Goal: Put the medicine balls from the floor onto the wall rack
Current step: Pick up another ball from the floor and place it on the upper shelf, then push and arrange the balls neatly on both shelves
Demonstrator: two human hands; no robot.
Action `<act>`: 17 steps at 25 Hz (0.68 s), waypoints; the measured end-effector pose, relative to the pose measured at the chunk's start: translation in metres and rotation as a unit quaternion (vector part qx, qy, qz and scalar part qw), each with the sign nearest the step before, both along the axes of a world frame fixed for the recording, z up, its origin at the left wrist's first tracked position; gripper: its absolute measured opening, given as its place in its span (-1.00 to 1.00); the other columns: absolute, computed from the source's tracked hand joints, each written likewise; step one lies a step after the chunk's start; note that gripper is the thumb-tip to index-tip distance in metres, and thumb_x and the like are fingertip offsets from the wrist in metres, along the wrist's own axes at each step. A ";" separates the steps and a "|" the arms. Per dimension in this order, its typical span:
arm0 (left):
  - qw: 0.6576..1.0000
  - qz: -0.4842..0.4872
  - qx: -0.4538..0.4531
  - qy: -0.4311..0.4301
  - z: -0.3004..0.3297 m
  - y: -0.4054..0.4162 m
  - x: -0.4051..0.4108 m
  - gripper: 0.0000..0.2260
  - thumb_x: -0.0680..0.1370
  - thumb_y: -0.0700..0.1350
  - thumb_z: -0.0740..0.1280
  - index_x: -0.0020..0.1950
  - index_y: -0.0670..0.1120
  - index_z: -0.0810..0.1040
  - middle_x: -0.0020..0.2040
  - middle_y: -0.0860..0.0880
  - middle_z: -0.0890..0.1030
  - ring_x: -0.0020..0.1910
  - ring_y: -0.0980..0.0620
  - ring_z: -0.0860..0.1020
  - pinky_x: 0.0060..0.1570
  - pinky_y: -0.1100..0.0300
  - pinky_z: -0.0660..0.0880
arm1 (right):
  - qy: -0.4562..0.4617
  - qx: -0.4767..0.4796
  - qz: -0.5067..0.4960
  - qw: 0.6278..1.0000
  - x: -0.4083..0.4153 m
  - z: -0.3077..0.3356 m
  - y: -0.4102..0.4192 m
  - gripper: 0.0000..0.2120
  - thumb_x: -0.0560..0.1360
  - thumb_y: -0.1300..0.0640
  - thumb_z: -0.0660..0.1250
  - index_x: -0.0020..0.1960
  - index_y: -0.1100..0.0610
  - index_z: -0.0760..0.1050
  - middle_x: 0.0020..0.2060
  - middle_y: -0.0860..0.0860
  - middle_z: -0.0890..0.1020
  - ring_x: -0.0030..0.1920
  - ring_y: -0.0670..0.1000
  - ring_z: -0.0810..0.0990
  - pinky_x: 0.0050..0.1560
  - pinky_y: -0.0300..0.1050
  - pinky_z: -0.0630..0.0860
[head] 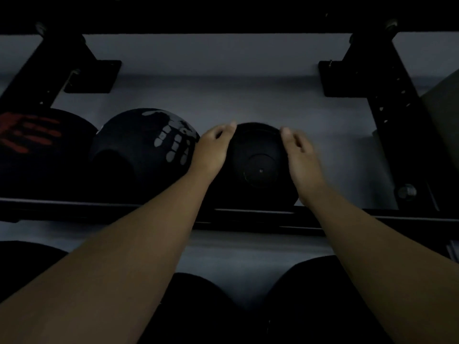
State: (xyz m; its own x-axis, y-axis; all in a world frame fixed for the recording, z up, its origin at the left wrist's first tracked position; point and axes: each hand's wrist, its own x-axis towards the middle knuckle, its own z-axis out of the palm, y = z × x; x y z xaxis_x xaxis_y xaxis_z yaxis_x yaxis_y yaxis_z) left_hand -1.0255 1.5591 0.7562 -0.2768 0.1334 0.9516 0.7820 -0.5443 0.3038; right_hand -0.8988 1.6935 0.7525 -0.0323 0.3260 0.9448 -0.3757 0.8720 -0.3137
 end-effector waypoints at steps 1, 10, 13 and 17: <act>1.000 0.007 -0.002 0.006 -0.006 0.007 -0.005 -0.69 0.76 0.07 0.21 0.35 0.00 0.65 0.11 0.15 0.66 0.13 0.18 0.61 0.15 0.33 0.52 | -0.049 0.006 -0.030 0.998 -0.004 0.000 0.004 -0.38 0.51 -0.45 0.21 0.41 -0.12 0.50 0.38 0.04 0.52 0.39 0.07 0.50 0.41 -0.02 0.44; 0.996 0.074 -0.029 0.038 -0.021 0.018 -0.003 -0.50 0.68 0.22 0.28 0.58 0.03 0.43 0.57 -0.01 0.39 0.49 0.08 0.37 0.36 0.22 0.28 | -0.131 -0.006 -0.073 0.989 -0.004 -0.002 0.002 -0.07 0.32 -0.62 0.14 0.58 -0.17 0.30 0.52 0.10 0.38 0.48 0.20 0.42 0.50 0.17 0.39; 0.993 0.107 -0.040 0.038 -0.030 0.017 -0.002 -0.47 0.72 0.21 0.20 0.64 0.02 0.34 0.64 -0.05 0.33 0.63 -0.04 0.28 0.52 0.14 0.22 | -0.157 -0.014 -0.084 0.984 0.002 -0.009 -0.006 -0.17 0.50 -0.51 0.10 0.66 -0.15 0.15 0.62 0.15 0.23 0.57 0.26 0.29 0.56 0.22 0.28; 0.984 0.158 -0.069 0.038 -0.055 0.010 0.007 -0.44 0.75 0.17 0.12 0.73 0.03 0.14 0.74 -0.07 0.15 0.71 -0.13 0.11 0.68 -0.11 0.09 | -0.184 0.010 -0.104 0.977 0.022 -0.038 -0.009 -0.32 0.66 -0.30 0.10 0.69 -0.09 0.02 0.63 0.18 0.16 0.58 0.24 0.27 0.57 0.04 0.20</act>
State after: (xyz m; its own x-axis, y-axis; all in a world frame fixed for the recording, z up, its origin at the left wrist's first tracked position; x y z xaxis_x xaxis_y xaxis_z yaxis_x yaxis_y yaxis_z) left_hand -1.0181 1.5688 0.7015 -0.2530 0.1821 0.9502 0.9290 -0.2285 0.2911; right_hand -0.8766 1.6844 0.7141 -0.3063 0.3427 0.8881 -0.0537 0.9252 -0.3755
